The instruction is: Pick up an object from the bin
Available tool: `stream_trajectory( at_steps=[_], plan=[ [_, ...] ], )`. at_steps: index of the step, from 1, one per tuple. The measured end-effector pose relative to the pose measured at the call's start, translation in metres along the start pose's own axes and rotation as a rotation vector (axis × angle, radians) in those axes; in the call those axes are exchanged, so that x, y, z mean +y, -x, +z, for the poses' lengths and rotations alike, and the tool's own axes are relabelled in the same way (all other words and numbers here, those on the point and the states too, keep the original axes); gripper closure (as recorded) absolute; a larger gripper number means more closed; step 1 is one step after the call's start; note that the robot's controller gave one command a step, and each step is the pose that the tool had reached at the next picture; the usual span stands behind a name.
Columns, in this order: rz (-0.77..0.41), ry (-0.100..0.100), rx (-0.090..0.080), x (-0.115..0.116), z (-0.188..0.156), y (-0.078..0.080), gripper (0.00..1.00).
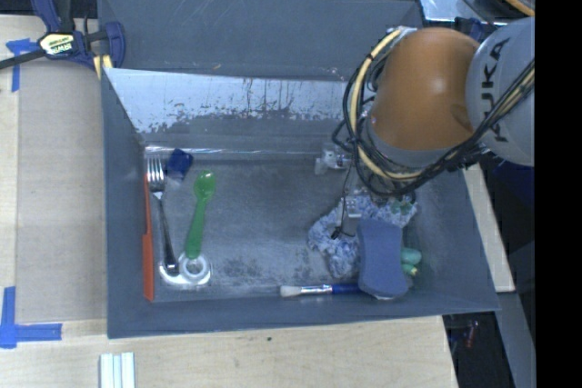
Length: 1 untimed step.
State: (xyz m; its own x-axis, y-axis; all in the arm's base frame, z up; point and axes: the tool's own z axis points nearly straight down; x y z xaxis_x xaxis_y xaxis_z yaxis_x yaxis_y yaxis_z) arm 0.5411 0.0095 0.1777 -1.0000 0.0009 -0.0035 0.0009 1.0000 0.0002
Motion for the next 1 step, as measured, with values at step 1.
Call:
stream_trajectory(
  at_steps=[1],
  plan=[
    [0.0,0.0,0.0,0.0,0.0,0.0,0.0]
  ],
)
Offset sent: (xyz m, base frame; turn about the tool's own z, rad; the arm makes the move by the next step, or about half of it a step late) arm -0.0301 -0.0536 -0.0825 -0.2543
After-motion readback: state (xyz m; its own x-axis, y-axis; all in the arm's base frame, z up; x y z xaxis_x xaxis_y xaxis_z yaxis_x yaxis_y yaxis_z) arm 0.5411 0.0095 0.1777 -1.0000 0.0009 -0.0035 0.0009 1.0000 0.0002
